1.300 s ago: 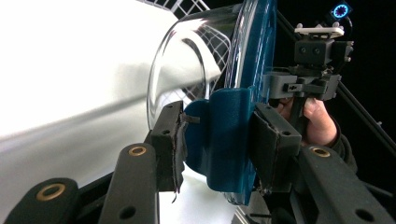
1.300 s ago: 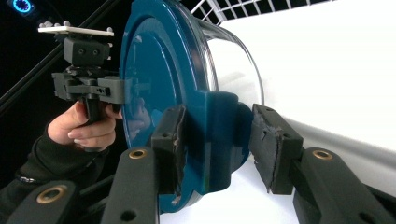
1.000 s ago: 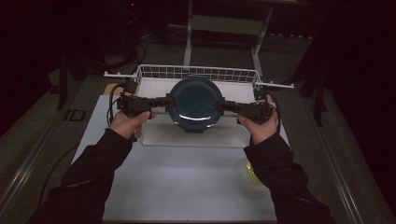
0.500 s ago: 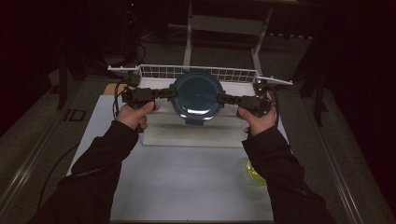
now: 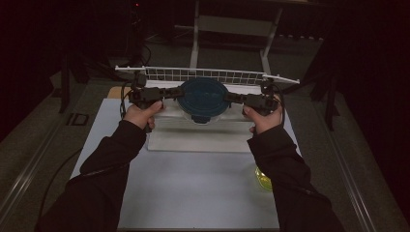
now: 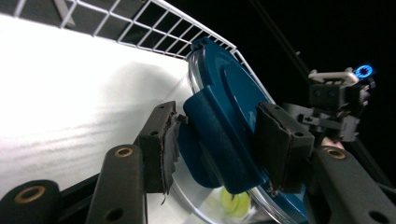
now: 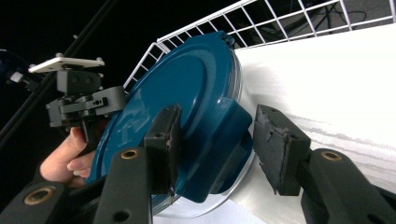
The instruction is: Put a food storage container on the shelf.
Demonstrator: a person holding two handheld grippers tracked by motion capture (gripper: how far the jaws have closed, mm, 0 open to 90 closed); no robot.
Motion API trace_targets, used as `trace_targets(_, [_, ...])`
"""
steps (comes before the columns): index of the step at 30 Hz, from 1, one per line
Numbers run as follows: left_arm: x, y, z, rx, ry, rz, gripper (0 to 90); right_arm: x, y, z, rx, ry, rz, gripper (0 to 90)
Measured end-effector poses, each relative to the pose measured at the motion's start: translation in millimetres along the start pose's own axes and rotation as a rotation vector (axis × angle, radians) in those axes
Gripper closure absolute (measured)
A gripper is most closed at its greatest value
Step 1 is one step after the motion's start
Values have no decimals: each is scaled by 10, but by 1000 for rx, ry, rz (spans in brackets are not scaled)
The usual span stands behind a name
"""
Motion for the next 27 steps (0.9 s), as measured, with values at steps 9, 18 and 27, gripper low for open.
trace_targets(9, [-44,-69,19,75,-20,67,430,-4,36,18,-54,3,-54,477])
trace_targets(18, [-157,-157,-66,125,-20,101,402,-101,114,-5,-123,-14,-99,452])
trace_targets(27, [-308,-281,-233,220,-42,82,293,-287,283,-124,-202,-38,-138,458])
Point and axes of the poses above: each handheld gripper's, and its own axes: x roughly forward along the jaws, z roughly out of its top, y roughly to its left, the point moved 5 cm from there along x, roughly forward along the jaws, and after that the axes turned 13 degrees about y, right-handed, at the moved point
